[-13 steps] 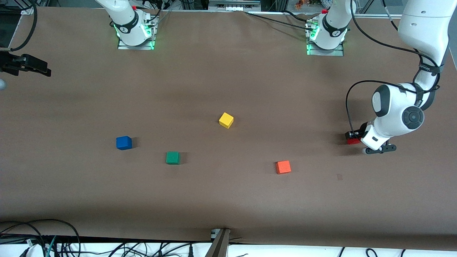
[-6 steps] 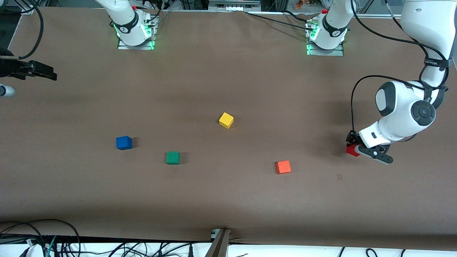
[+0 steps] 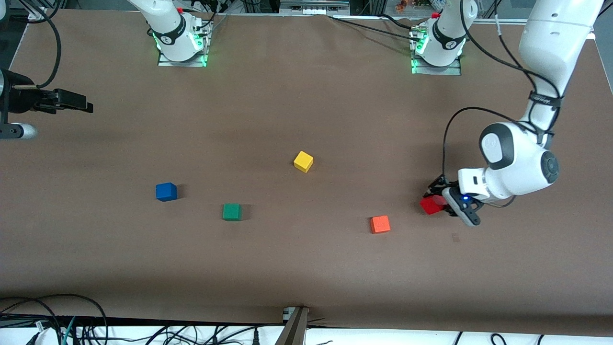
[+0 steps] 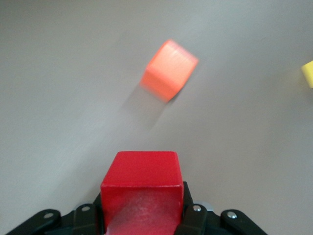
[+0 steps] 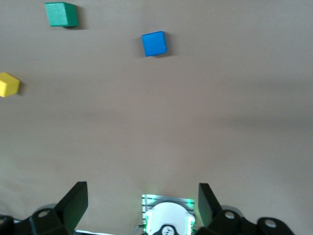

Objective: Pass red block to right arm, stack on blue
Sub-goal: 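Lift the red cube with the left gripper while the right gripper approaches, then bring the red cube into the open right gripper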

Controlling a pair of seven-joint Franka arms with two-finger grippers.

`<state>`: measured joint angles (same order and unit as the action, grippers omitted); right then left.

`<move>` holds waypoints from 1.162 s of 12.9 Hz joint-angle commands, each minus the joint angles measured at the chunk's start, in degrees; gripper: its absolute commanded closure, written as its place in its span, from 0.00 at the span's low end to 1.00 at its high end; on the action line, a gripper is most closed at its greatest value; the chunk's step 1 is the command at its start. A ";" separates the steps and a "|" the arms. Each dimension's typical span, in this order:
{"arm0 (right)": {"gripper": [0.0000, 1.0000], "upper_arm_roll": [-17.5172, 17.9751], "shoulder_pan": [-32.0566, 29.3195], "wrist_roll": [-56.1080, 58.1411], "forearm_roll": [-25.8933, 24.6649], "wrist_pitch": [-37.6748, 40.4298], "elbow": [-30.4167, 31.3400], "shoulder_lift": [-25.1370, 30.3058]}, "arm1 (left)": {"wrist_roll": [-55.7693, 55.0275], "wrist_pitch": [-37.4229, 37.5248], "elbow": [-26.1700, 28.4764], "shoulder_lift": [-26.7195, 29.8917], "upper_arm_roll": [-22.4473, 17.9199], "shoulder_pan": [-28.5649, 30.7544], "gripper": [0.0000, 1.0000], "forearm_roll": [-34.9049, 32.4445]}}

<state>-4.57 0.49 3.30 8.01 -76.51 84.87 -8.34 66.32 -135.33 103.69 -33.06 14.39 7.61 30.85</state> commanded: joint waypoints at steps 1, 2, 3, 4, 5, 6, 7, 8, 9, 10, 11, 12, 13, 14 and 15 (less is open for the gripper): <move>0.00 -0.09 -1.46 0.82 7.07 0.40 0.03 -2.45 | 8.89 2.08 -2.88 -1.39 3.79 0.56 0.87 9.11; 0.00 -0.27 -2.16 0.83 10.85 0.57 0.11 -3.69 | 10.92 3.22 -2.96 -1.30 5.20 0.65 0.88 13.58; 0.00 -0.27 -2.34 0.83 12.71 0.57 0.12 -4.83 | 13.46 5.23 -3.84 -1.30 6.78 0.65 0.88 19.28; 0.00 -0.18 -2.34 0.83 13.86 0.57 0.20 -6.15 | 17.23 6.99 -6.37 -1.74 7.40 0.13 0.88 22.91; 0.00 -0.18 -2.34 0.83 16.40 0.66 0.29 -7.46 | 21.09 8.67 -8.83 -3.05 7.93 -0.22 0.88 24.86; 0.00 -0.18 -2.34 0.91 20.42 0.66 0.29 -9.22 | 24.26 11.12 -10.86 -4.63 9.76 0.03 0.88 27.31; 0.00 -0.18 -2.34 1.44 24.64 0.66 0.38 -11.06 | 27.51 12.10 -11.92 -5.95 10.91 -0.05 0.92 30.03; 0.00 -0.09 -2.34 2.83 28.43 0.66 0.38 -12.82 | 32.07 12.11 -13.06 -6.57 12.23 -0.31 0.97 33.11; 0.00 0.26 -2.25 5.02 31.33 0.75 0.47 -14.67 | 36.03 12.11 -13.86 -7.71 13.64 -0.58 1.00 37.40; 0.00 0.61 -2.08 7.13 34.58 1.88 0.47 -16.16 | 39.20 12.11 -14.30 -8.50 14.78 -1.36 1.00 41.88; 0.00 0.61 -1.90 8.81 38.97 3.20 0.47 -17.92 | 41.24 12.11 -14.39 -8.51 14.97 -2.76 1.00 45.41; 0.00 0.70 -1.90 10.22 42.84 3.38 0.47 -19.85 | 42.39 12.02 -14.39 -8.51 14.97 -4.17 1.00 47.62; 0.00 0.70 -1.81 12.41 45.66 3.12 0.47 -21.52 | 43.97 11.50 -14.39 -8.60 14.97 -5.75 1.00 49.03; 0.00 0.70 -1.55 14.60 48.82 2.77 0.47 -23.54 | 45.81 10.97 -14.39 -8.68 14.88 -7.33 1.00 50.53; 0.00 0.70 -0.68 16.19 52.25 2.68 0.47 -25.39 | 47.13 10.10 -14.39 -8.86 14.88 -8.65 1.00 52.80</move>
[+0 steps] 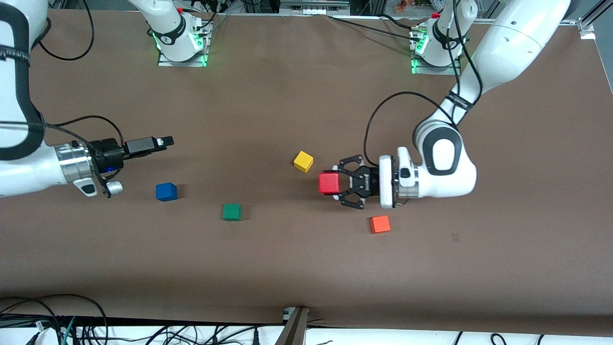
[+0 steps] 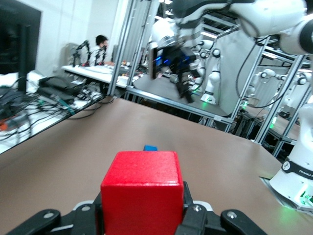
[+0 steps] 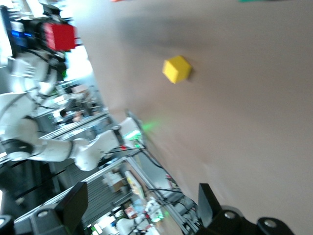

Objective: Pass red block to right arm, stack on blue
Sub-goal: 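Bring the red cube into the open right gripper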

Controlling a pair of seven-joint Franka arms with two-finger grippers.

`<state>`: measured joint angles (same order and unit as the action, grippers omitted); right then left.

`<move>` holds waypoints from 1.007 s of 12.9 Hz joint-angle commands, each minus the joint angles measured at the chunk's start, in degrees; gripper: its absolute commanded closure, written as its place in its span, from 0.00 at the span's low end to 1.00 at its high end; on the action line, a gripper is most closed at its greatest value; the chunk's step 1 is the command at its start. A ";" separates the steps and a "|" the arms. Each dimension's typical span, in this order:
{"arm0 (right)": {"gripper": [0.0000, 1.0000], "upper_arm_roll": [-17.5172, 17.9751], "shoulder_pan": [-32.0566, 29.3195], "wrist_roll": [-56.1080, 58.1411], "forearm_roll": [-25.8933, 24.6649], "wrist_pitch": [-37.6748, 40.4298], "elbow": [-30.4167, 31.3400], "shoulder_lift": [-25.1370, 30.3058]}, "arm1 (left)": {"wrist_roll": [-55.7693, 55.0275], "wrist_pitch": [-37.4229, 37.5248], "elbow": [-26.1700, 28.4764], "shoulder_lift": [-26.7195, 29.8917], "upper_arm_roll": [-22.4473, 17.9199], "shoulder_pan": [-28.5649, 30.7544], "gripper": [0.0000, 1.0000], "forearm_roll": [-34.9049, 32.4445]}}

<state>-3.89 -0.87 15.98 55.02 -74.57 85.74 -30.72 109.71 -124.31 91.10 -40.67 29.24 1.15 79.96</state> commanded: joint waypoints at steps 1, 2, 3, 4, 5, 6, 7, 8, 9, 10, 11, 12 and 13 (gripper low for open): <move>0.00 0.02 1.56 4.14 8.14 -0.04 -0.14 -4.33 | 4.97 -1.19 -1.80 -1.52 -0.06 -3.25 1.00 5.62; 0.00 0.02 2.44 4.06 9.74 -1.44 0.04 -5.13 | 5.77 -1.28 -1.89 -1.69 -0.15 -4.21 1.00 6.25; 0.00 0.02 3.49 4.06 11.67 -2.32 0.22 -5.83 | 5.95 -1.98 -2.32 -1.96 -0.15 -4.66 1.00 6.78; 0.00 0.02 4.46 4.06 14.82 -3.03 0.65 -6.62 | 5.95 -2.59 -2.50 -2.13 -0.15 -4.75 1.00 6.96; 0.00 0.02 5.51 4.06 17.98 -4.25 1.53 -6.98 | 5.95 -3.47 -2.59 -2.14 -0.15 -5.62 1.00 7.22; 0.00 0.02 6.65 4.06 20.45 -6.18 2.84 -6.98 | 5.95 -4.78 -2.76 -2.22 -0.15 -6.67 1.00 8.79; 0.00 0.02 7.97 4.06 23.17 -8.03 3.72 -6.98 | 6.04 -6.19 -3.29 -2.57 -0.15 -7.90 1.00 9.85; 0.00 0.02 9.38 4.06 25.72 -9.52 4.69 -7.07 | 6.13 -7.16 -4.08 -3.10 -0.24 -8.87 1.00 9.95; 0.00 0.02 10.43 4.15 27.92 -10.93 5.57 -7.50 | 6.82 -7.95 -5.04 -4.06 -0.24 -9.58 1.00 10.64; 0.00 0.02 11.75 4.58 30.12 -12.42 5.75 -7.86 | 7.96 -8.48 -6.10 -5.03 -0.24 -10.63 1.00 12.39; 0.00 0.02 13.16 4.67 31.97 -14.35 5.93 -7.86 | 8.93 -9.45 -6.98 -5.91 -0.32 -11.86 1.00 14.41; 0.00 0.02 14.30 4.59 33.29 -16.29 5.93 -7.77 | 9.20 -10.67 -7.16 -6.00 -0.32 -12.57 1.00 15.13; 0.00 0.02 15.36 4.59 34.18 -17.18 5.93 -7.77 | 9.20 -11.47 -7.25 -6.00 -0.32 -13.01 1.00 15.31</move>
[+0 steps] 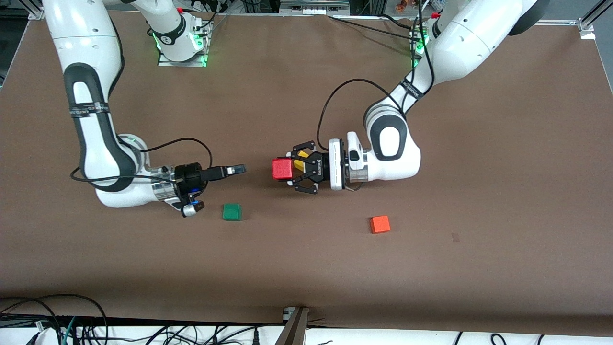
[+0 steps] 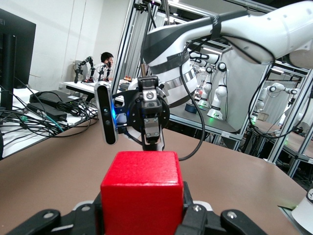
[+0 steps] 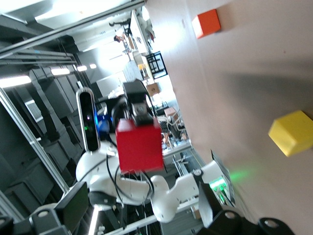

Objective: Pass red block to right arm, stack on blue
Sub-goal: 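Bring the red cube into the open right gripper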

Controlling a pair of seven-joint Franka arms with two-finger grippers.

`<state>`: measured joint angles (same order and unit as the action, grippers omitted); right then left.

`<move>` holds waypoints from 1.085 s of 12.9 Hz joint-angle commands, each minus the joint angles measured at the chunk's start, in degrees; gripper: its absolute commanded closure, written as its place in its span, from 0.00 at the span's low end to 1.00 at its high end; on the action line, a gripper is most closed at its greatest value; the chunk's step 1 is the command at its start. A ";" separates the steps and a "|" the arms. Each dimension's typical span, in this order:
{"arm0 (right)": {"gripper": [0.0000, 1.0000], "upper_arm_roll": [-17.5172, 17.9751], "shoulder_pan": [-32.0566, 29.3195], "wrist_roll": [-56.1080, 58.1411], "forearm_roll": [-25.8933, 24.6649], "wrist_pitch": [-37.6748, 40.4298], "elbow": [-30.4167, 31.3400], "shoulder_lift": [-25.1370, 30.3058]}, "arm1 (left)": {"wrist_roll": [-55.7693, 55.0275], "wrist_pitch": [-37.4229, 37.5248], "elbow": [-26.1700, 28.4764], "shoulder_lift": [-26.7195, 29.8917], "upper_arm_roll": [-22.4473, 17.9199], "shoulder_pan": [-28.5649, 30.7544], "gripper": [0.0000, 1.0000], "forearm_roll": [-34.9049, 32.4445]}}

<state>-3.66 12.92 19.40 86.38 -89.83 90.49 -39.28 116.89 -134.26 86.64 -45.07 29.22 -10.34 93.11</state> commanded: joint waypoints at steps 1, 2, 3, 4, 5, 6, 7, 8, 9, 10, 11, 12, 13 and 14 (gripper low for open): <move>0.00 -0.12 2.19 1.17 3.00 -2.88 1.18 0.79 | 2.02 -1.70 -2.79 -1.68 -0.31 -1.87 1.00 2.25; 0.00 -0.12 2.89 1.17 3.01 -3.94 1.27 0.79 | 2.02 -1.79 -2.79 -1.77 -0.31 -2.13 1.00 2.69; 0.00 -0.12 3.16 1.17 3.09 -4.47 1.44 0.79 | 2.02 -1.88 -2.88 -1.77 -0.31 -2.14 1.00 2.95; 0.00 -0.12 3.60 1.26 3.09 -4.91 1.53 0.79 | 2.02 -1.88 -2.88 -1.86 -0.39 -2.22 1.00 3.22; 0.00 -0.12 3.95 1.26 3.18 -5.52 1.62 0.79 | 2.02 -1.88 -2.88 -1.86 -0.31 -2.22 1.00 3.30; 0.00 -0.12 4.47 1.26 4.49 -6.23 1.79 0.79 | 2.02 -1.88 -2.88 -2.04 -0.31 -2.22 1.00 3.39; 0.00 -0.12 5.09 1.34 5.89 -6.58 2.06 0.79 | 2.02 -1.79 -2.88 -2.12 -0.31 -2.14 1.00 3.57; 0.00 -0.12 5.35 1.34 5.99 -7.11 2.06 0.79 | 2.02 -1.79 -2.88 -2.04 -0.31 -2.05 1.00 4.27; 0.03 -0.20 5.44 1.52 5.99 -7.11 2.23 0.79 | 2.02 -1.79 -2.88 -2.12 -0.31 -2.13 1.00 4.45; 0.24 -0.20 5.36 2.30 5.99 -7.11 2.32 0.87 | 2.02 -1.79 -2.88 -2.13 -0.31 -2.22 1.00 4.54; 0.61 -0.20 5.36 3.18 5.99 -6.85 2.41 0.87 | 2.02 -1.79 -2.88 -2.13 -0.31 -2.22 1.00 4.54; 0.75 -0.20 5.27 3.36 5.99 -6.85 2.50 0.87 | 2.02 -1.79 -2.88 -2.13 -0.31 -2.22 1.00 4.54; 0.80 -0.29 5.27 3.37 5.99 -6.76 2.50 0.87 | 2.02 -1.79 -2.88 -2.13 -0.31 -2.22 1.00 4.62; 0.90 -0.29 5.01 3.45 5.99 -6.33 2.50 0.87 | 2.02 -1.70 -2.88 -2.13 -0.31 -2.14 1.00 4.62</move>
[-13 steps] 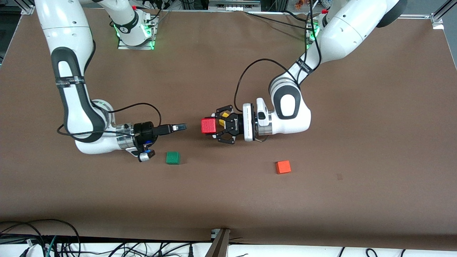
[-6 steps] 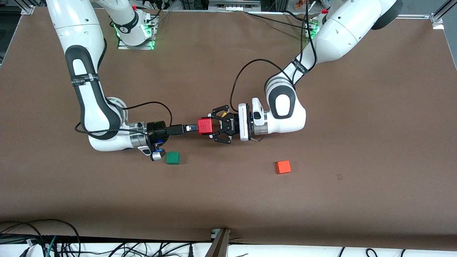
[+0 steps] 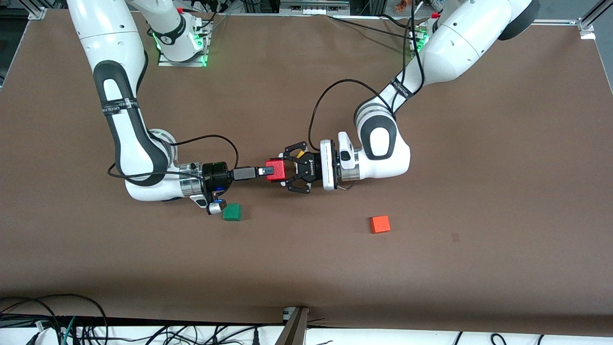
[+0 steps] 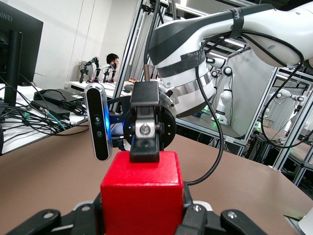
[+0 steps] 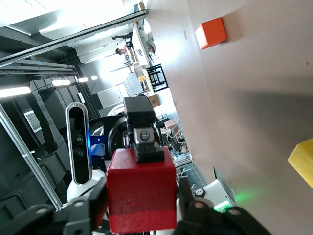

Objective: Pass red block to right arm, stack on blue
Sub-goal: 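Bring the red cube into the open right gripper, then close the right gripper on the cube while the left gripper opens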

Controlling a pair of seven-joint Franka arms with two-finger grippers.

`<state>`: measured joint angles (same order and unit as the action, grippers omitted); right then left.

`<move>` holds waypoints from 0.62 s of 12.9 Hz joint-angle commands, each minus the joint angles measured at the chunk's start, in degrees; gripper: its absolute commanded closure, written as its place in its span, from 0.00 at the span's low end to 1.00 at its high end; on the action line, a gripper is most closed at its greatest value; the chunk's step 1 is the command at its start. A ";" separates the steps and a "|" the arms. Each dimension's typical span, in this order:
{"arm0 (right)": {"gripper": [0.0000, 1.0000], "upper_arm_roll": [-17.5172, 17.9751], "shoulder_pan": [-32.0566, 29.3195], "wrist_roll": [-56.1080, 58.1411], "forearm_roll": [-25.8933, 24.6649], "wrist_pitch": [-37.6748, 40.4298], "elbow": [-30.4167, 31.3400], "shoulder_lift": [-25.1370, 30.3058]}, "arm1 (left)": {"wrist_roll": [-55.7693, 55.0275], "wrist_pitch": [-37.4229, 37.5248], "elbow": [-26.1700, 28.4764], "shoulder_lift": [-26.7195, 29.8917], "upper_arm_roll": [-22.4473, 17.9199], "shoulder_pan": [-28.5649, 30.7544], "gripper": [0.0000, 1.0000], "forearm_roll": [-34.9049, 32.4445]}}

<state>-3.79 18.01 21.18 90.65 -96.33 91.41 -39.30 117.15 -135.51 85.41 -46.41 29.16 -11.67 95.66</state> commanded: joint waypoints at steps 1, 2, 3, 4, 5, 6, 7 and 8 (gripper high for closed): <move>0.91 -0.16 -0.08 1.67 1.72 0.17 1.58 0.98 | 1.59 -0.46 -1.65 -0.70 -0.25 -0.81 1.00 2.51; 0.91 -0.16 -0.08 1.58 1.72 0.17 1.58 0.98 | 1.59 -0.54 -1.65 -0.69 -0.25 -0.89 1.00 4.51; 0.91 -0.16 -0.08 1.58 1.72 0.09 1.58 0.98 | 2.02 -0.54 -1.48 -0.69 -0.16 -0.98 0.88 9.32; 0.91 -0.16 -0.08 1.49 1.72 0.00 1.58 1.07 | 4.20 -0.54 -1.21 -0.43 -0.25 -1.68 0.29 14.67; 0.91 -0.16 -0.08 1.49 1.72 0.00 1.49 1.07 | 8.57 -0.46 -1.04 -0.34 -0.25 -1.86 0.00 17.16; 0.91 -0.16 -0.08 1.41 1.63 -0.09 1.40 1.07 | 12.36 0.07 -1.21 -0.78 -0.25 -1.95 0.00 17.80; 0.91 -0.16 -0.08 1.23 1.63 -0.18 1.31 1.07 | 15.18 0.25 -0.69 -0.52 -0.25 -1.51 0.00 17.80; 0.91 -0.16 -0.08 1.06 1.72 -0.35 1.23 1.16 | 15.73 0.42 0.19 -0.26 -0.25 -1.08 0.00 17.37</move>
<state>-4.05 17.90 21.21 91.51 -96.40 91.45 -39.28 128.85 -135.83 85.42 -46.55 29.11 -13.10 111.63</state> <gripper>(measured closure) 0.441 0.053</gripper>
